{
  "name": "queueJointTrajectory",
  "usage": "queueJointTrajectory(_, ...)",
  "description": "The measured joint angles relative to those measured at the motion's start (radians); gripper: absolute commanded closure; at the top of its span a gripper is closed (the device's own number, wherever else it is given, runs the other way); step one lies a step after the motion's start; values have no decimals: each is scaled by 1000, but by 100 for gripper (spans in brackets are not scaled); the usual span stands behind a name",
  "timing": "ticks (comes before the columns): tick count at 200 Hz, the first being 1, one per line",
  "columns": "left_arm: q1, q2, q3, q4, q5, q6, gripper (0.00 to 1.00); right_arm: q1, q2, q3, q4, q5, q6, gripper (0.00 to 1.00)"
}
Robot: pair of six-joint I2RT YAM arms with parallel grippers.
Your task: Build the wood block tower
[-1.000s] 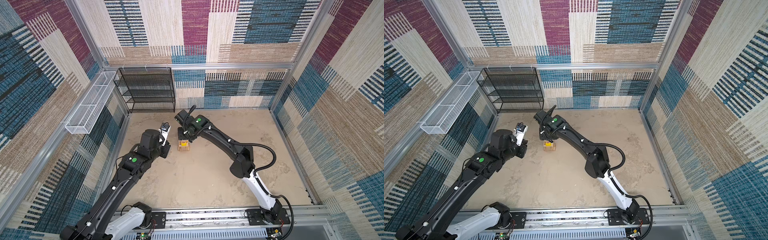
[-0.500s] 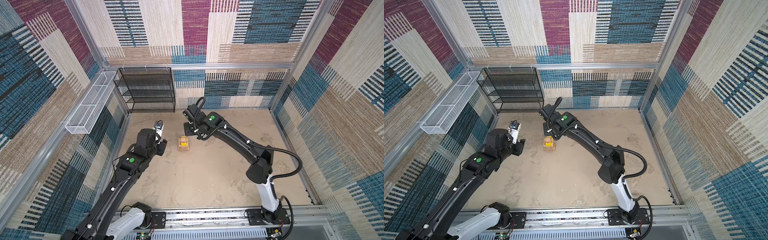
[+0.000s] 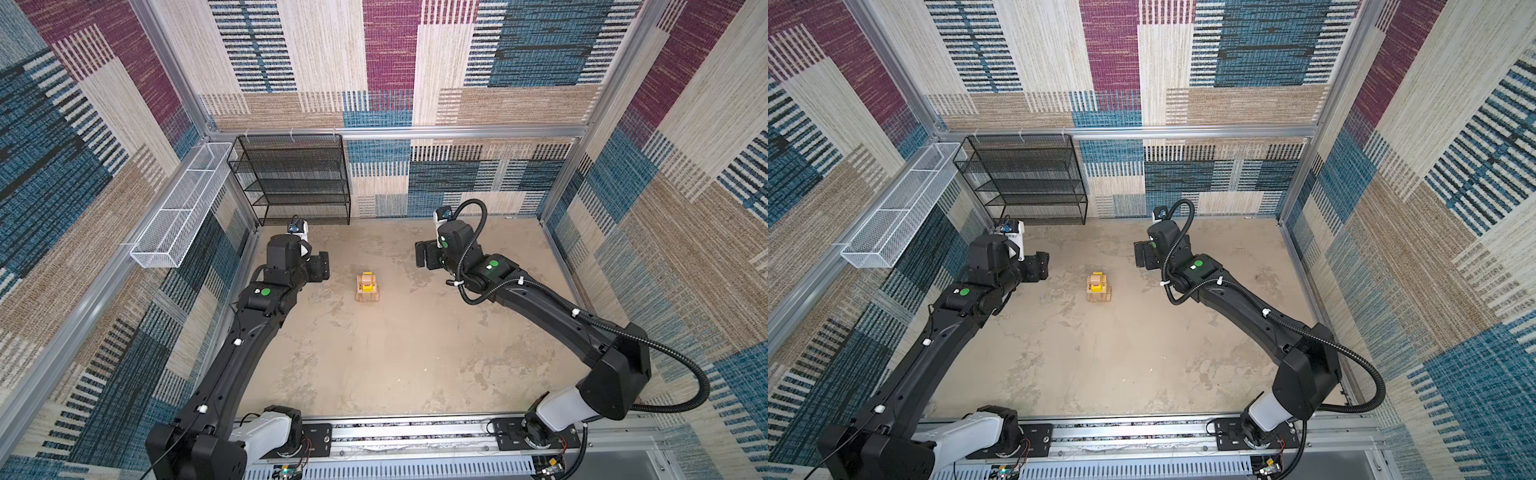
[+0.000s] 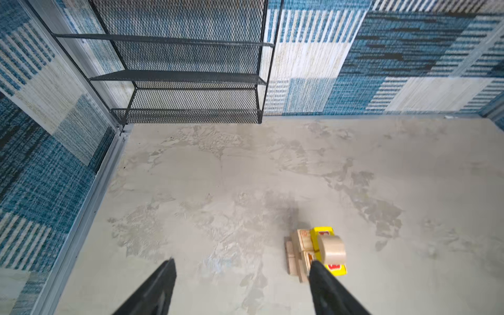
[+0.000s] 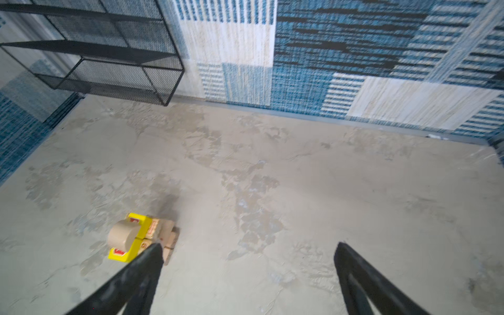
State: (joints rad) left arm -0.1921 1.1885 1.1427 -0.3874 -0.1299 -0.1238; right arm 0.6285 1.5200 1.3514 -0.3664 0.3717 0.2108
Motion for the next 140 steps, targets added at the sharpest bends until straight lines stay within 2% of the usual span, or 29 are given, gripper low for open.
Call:
queueJointTrajectory(5,0,11,4,21,-5,-3,0,-11,-5,-18,22,14,-4,0)
queueJointTrajectory(34,0,32,-39,167,-68,-11,1,-50,-41,-152,137,123,-14,0)
queueJointTrajectory(53,0,29,-127,274,-109,-9,1,-97,-68,-240,202,132,-17,0)
queueJointTrajectory(106,38,-20,-303,426,-264,42,1,-346,-235,-597,521,65,-32,0)
queueJointTrajectory(140,117,-23,-429,471,-299,35,1,-541,-210,-784,702,74,-55,0)
